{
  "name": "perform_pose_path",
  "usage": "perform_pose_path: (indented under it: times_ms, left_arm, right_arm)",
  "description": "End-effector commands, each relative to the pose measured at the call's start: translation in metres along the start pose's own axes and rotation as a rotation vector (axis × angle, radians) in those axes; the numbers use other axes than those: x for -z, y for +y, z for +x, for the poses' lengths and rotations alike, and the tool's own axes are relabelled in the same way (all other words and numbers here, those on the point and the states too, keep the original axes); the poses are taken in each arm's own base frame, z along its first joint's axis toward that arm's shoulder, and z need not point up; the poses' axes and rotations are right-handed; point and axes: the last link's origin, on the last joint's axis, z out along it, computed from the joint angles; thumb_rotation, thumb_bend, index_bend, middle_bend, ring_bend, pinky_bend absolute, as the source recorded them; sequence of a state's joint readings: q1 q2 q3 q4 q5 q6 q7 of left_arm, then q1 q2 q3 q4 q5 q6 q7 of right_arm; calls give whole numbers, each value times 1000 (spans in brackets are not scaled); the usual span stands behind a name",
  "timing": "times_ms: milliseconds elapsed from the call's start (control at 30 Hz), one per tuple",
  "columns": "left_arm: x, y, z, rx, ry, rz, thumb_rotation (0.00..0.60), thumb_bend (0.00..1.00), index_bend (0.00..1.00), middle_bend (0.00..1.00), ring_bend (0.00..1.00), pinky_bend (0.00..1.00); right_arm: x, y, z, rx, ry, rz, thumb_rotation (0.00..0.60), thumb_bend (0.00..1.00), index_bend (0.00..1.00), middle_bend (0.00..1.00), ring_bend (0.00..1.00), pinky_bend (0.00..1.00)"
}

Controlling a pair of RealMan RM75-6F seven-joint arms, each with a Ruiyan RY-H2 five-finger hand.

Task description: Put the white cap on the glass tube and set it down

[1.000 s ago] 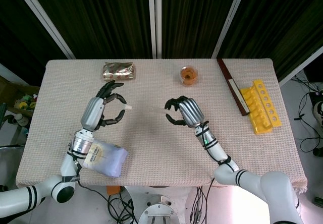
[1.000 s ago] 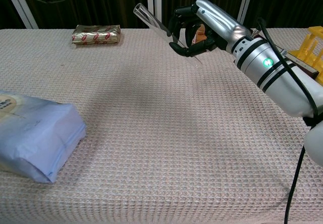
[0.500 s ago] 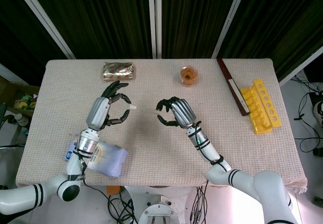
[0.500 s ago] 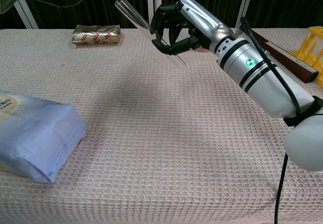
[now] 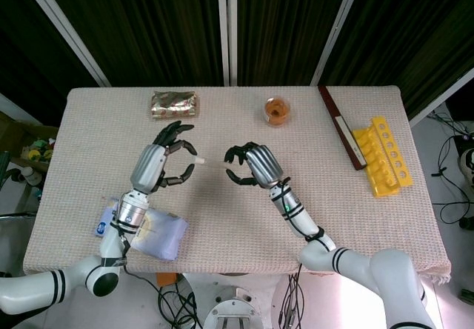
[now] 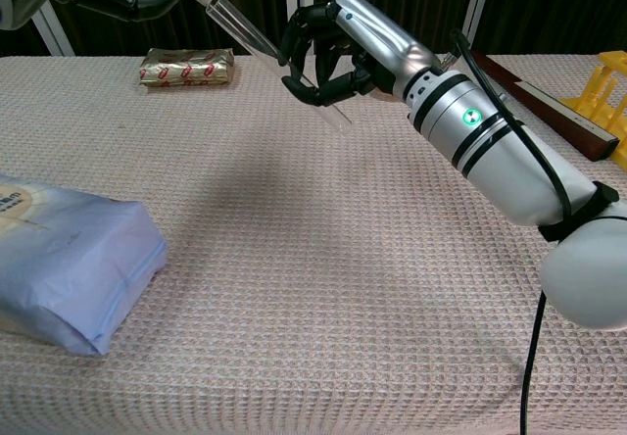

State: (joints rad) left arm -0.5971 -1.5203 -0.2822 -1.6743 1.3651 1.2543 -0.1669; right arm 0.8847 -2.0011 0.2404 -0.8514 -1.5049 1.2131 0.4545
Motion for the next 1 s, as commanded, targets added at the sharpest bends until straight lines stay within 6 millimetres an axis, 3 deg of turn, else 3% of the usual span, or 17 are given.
perform_pose_path:
  times_ms: [33,1000]
  left_arm:
    - [0,0,0,-1,-3,0,600,533,550,150,46,99]
    - [-1,-5,2,-94,-8,-5,599,533,554,150,46,99]
  right_arm:
    - [-1,-1,0,0,2,1,600,678,824,723,582,492]
    - [-2,-4,-4,-12,-13,-3,600,676,825,723,582,492]
